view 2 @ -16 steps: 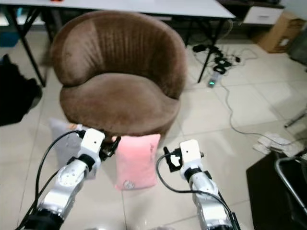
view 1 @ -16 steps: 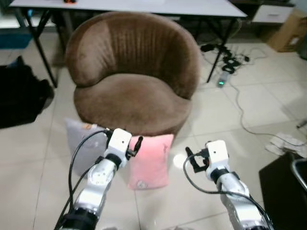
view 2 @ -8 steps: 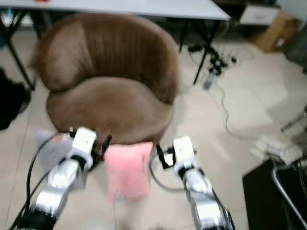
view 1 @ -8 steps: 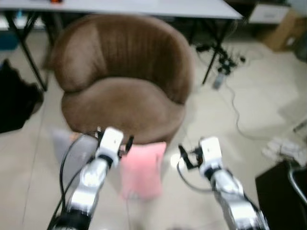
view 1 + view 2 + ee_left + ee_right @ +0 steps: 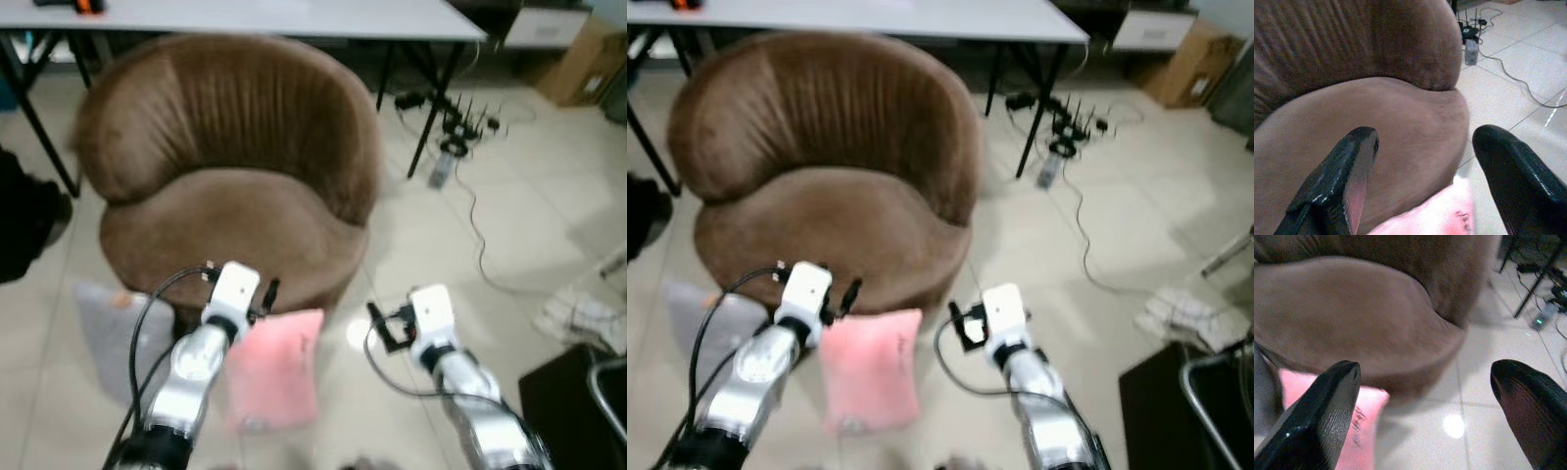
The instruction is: Move the pillow to the sofa from floor
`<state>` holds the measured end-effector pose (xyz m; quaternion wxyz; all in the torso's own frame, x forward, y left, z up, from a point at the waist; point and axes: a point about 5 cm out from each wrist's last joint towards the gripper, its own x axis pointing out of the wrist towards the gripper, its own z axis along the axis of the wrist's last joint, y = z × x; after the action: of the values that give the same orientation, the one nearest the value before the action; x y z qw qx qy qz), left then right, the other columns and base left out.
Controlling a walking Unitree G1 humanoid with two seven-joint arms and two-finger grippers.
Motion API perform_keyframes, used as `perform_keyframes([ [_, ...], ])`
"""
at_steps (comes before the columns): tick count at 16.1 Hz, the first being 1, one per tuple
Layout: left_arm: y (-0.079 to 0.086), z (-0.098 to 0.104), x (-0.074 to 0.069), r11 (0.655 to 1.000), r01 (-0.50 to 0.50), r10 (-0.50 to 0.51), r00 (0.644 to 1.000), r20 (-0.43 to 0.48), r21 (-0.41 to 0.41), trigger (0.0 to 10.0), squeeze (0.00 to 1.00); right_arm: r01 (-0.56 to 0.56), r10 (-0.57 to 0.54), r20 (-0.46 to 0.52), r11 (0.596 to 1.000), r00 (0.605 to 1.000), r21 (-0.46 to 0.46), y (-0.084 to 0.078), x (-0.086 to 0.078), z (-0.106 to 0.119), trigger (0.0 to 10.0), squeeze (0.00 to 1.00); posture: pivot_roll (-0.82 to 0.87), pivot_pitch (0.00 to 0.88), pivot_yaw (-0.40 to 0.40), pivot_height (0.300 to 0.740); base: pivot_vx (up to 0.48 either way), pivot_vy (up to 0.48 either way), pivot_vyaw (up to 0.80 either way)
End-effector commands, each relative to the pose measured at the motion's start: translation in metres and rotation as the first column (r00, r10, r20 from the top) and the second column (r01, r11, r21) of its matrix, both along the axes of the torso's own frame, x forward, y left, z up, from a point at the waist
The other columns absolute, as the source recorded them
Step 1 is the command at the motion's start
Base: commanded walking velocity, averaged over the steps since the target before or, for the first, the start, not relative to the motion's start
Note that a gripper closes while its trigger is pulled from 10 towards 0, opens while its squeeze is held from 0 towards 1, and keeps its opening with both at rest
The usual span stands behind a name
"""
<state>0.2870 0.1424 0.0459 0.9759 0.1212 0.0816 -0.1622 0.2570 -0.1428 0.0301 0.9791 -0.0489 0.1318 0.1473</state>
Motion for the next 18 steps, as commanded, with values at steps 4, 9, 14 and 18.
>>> perform_keyframes([
  [4,-0.0010,0.0035,0.0002,0.998,-0.027,0.028,0.999,0.024,-0.056,10.0,0.00,0.044,-0.044,0.032,0.999,0.998,0.002,-0.0081,0.0022,0.0029,10.0,0.00,-0.09,0.090,-0.101,0.740,0.000,0.000,0.00],
  [9,-0.0034,0.0075,0.0022,0.998,-0.014,0.017,0.999,0.047,-0.056,10.0,0.00,0.036,-0.036,0.035,0.999,0.999,0.000,-0.0072,0.0076,0.0036,10.0,0.00,-0.08,0.078,-0.102,0.740,0.000,0.000,0.00],
  [14,-0.0028,0.0079,0.0023,0.999,-0.014,0.016,0.999,0.052,-0.050,10.0,0.00,0.023,-0.023,0.038,1.000,0.999,-0.003,-0.0055,0.0096,0.0040,10.0,0.00,-0.07,0.080,-0.104,0.740,0.000,0.000,0.00],
  [18,-0.0038,0.0065,0.0020,0.999,-0.014,0.016,0.999,0.042,-0.048,10.0,0.00,0.017,-0.017,0.038,1.000,0.999,0.001,-0.0045,0.0099,0.0040,10.0,0.00,-0.08,0.081,-0.103,0.740,0.314,0.000,0.00],
])
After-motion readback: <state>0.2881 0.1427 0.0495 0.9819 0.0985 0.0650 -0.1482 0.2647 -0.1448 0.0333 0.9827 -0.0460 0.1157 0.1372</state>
